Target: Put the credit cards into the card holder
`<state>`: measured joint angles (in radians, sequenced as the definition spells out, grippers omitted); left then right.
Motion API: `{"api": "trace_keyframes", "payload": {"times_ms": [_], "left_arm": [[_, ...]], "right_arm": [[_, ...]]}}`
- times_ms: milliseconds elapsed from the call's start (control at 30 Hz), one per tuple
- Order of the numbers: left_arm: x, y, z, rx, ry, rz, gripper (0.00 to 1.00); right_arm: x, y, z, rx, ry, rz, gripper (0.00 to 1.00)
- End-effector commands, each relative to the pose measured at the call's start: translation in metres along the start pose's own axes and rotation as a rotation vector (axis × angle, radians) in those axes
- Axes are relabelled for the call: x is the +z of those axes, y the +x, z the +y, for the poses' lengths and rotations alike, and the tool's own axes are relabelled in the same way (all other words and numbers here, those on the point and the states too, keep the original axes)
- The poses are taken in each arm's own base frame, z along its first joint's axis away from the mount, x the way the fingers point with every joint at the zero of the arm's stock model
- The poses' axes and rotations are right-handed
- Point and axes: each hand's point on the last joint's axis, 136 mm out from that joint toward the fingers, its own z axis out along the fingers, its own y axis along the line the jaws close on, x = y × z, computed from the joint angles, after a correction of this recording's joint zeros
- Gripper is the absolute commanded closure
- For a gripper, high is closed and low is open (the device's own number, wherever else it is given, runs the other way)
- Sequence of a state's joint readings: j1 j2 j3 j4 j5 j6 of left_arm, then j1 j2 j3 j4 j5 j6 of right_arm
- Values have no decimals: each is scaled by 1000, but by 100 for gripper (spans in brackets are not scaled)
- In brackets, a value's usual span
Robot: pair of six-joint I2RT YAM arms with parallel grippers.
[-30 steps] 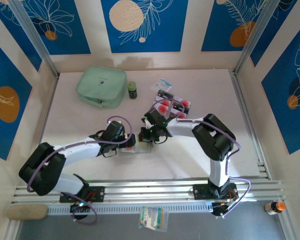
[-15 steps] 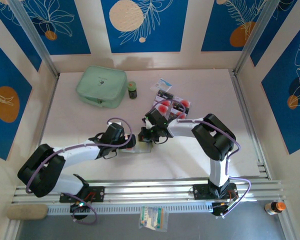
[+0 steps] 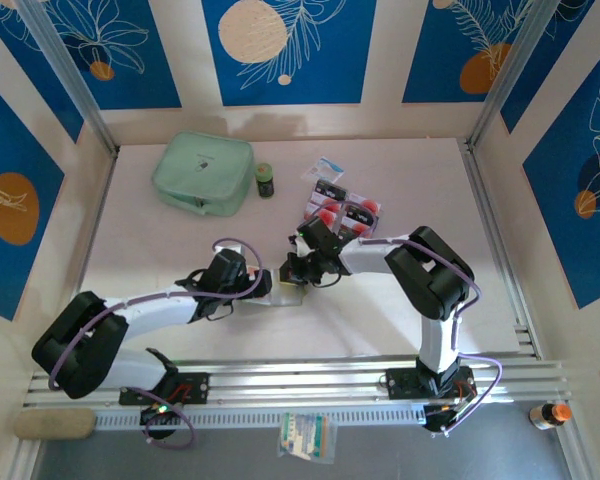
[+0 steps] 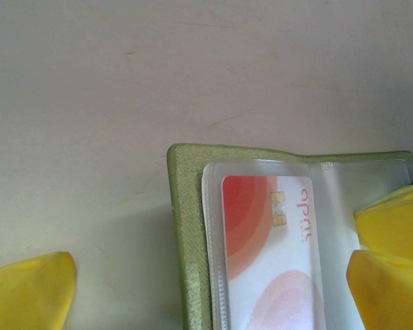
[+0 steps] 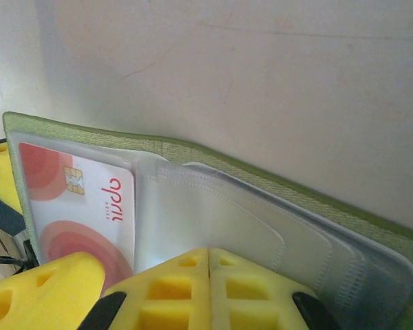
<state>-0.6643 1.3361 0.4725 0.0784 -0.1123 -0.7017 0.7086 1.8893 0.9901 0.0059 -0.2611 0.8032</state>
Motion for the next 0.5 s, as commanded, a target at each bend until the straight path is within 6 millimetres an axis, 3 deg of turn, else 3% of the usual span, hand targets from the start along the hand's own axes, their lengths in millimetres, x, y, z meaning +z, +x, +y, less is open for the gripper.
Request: {"api": "trace_keyframes", "payload": {"times_ms": [0, 167, 467], "left_arm": [[0, 8, -22, 2, 101, 30, 0], [0, 7, -23, 5, 102, 30, 0], [0, 6, -25, 10, 107, 31, 0]], "right_arm": [[-15, -4, -1, -22, 27, -16, 99], [-22, -11, -3, -38, 41, -33, 99], [-12, -10, -13, -21, 52, -13, 99]]}}
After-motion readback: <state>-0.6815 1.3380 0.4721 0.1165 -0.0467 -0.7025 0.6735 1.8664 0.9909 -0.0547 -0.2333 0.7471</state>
